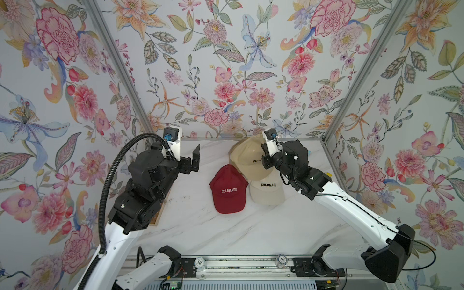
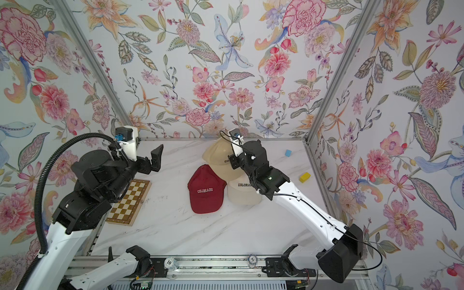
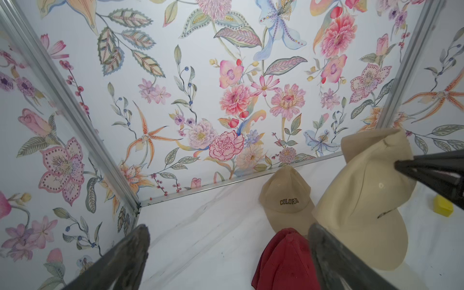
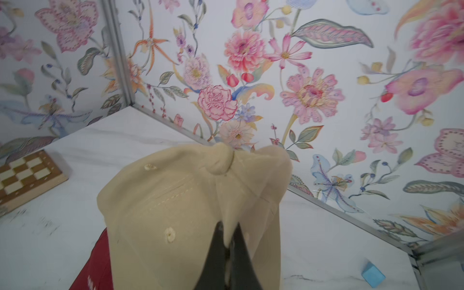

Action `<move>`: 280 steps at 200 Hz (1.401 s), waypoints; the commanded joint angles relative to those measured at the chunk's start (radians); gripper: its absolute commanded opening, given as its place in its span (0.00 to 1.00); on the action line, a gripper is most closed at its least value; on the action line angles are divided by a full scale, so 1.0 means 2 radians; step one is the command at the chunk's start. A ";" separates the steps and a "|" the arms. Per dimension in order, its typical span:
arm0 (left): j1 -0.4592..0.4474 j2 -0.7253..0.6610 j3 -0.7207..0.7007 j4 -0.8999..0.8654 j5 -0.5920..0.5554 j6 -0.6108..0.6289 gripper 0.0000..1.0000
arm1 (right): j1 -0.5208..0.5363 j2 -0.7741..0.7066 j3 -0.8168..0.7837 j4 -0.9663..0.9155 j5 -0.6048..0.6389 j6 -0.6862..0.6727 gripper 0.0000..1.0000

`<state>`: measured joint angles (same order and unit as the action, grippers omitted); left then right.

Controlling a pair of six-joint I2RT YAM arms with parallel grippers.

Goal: Stack the baseball caps by color
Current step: Place the baseball cap on the baseball cap.

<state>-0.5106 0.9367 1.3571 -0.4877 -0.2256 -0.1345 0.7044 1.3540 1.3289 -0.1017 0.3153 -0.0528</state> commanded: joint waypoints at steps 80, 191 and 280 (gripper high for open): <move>-0.001 0.002 -0.158 0.119 0.034 -0.083 1.00 | -0.018 0.225 0.193 -0.018 0.203 0.267 0.00; -0.001 0.030 -0.178 0.132 0.064 -0.065 1.00 | -0.016 0.435 0.362 -0.085 0.168 0.303 0.00; 0.000 0.073 -0.153 0.138 0.086 -0.049 1.00 | -0.025 0.471 0.350 -0.088 0.132 0.294 0.00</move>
<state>-0.5106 1.0691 1.0119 -0.2371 -0.0811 -0.2508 0.6601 2.2524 2.0151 -0.2729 0.6060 0.5392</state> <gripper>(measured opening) 0.996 0.049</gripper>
